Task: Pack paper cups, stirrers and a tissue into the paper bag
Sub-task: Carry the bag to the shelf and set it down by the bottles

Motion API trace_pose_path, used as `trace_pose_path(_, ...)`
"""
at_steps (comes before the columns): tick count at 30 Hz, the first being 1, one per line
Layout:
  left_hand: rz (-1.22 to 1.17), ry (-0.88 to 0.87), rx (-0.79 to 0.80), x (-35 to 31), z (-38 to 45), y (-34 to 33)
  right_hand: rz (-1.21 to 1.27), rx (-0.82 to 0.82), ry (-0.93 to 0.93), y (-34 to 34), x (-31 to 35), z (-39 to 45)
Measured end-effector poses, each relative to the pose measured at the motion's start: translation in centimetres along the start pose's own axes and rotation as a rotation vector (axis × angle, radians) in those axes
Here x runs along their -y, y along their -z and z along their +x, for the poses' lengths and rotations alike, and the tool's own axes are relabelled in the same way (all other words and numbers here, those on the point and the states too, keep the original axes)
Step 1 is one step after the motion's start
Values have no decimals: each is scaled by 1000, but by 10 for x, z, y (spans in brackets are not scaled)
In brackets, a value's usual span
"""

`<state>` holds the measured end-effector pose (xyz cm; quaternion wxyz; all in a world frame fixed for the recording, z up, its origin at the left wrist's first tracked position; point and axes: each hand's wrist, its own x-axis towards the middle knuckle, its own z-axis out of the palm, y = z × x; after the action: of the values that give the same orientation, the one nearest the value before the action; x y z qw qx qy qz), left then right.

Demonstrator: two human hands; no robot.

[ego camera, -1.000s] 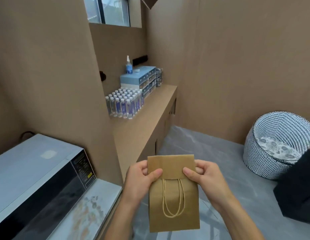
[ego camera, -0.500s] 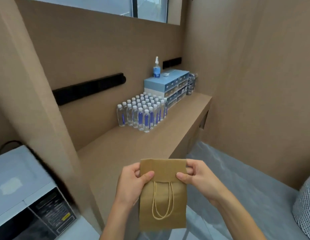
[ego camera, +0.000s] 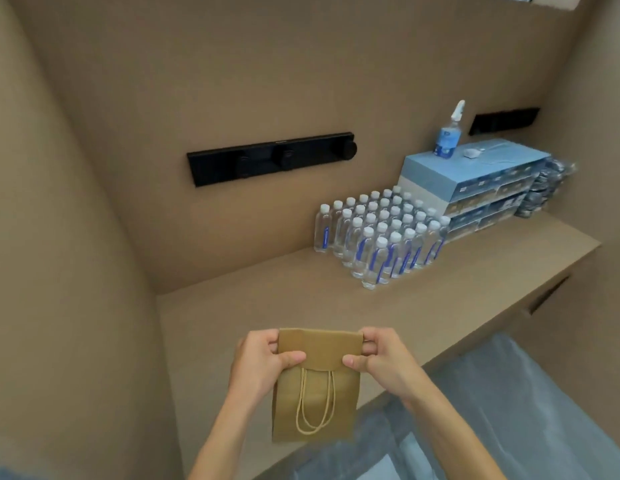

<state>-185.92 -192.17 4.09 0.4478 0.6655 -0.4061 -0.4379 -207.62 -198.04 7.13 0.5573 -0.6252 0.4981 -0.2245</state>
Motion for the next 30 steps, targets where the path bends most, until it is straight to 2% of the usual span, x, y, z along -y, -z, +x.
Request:
trace_pose_path(10,141,137,-409,30,82,-5,-197,216,99,-7,-18,164)
trace_pose_path(16,441,189,-641,47,111,-11,-301,295,206,-26,-40,232)
trace_pose_path(21,517,254,-687,63,123,-10,-305,313,152,-46,-66,257)
trace_pose_path(26,362,323,-673,97,131,-8,-293,344,74,-58,-77,265)
trace_pose_path(30,245,316,-687,114,134,-10,-259,308,34,-63,-84,269)
